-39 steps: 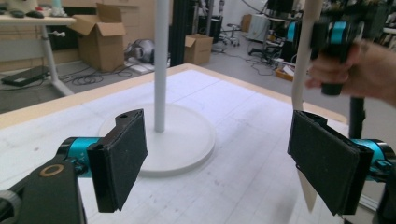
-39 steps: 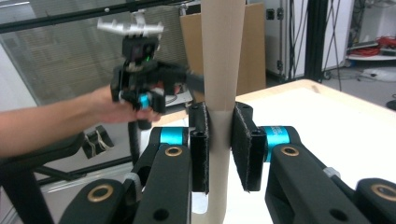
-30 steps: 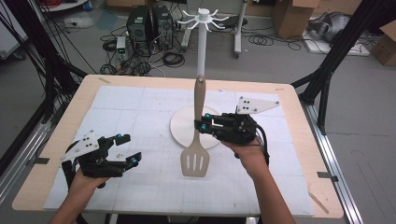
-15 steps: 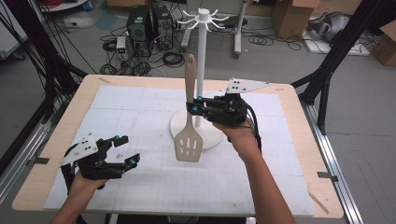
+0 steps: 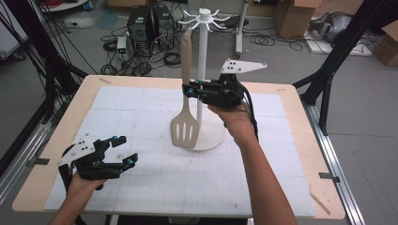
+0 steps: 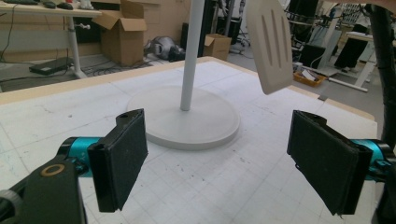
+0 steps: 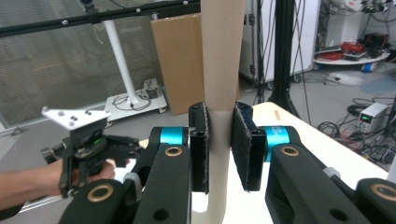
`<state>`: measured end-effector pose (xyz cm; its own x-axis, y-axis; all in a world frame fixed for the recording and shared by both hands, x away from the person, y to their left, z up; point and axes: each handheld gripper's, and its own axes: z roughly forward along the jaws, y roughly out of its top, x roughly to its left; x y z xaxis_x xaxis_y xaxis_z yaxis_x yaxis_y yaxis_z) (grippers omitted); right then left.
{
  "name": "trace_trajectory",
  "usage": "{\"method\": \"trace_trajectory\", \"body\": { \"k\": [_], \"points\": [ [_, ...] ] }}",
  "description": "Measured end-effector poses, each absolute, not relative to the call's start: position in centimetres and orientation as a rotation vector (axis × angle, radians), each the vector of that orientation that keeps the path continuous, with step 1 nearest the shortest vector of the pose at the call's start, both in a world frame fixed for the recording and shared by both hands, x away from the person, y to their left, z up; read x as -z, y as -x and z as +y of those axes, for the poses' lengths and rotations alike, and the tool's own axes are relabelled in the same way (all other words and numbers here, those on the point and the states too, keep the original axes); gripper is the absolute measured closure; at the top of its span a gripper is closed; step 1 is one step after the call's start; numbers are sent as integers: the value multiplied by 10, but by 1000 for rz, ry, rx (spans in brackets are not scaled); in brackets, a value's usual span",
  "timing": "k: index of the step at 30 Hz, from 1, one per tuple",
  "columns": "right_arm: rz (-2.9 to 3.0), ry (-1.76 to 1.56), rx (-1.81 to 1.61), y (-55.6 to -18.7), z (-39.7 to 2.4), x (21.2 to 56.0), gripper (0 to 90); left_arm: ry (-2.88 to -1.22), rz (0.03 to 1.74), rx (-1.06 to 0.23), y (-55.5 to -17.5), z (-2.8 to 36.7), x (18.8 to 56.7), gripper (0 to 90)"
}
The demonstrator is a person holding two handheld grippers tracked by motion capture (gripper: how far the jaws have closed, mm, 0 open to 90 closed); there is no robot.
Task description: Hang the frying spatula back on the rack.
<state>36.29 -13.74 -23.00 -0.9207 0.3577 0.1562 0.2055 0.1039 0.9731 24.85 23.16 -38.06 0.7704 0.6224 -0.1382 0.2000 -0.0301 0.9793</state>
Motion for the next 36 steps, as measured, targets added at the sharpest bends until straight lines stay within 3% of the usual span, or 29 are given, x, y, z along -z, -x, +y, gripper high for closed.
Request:
{"method": "trace_trajectory", "body": {
  "k": [36],
  "points": [
    [2184, -790, -1860, -383, -144, 225, 777, -1590, 670, -369, -248, 234, 382, 204]
  ]
}}
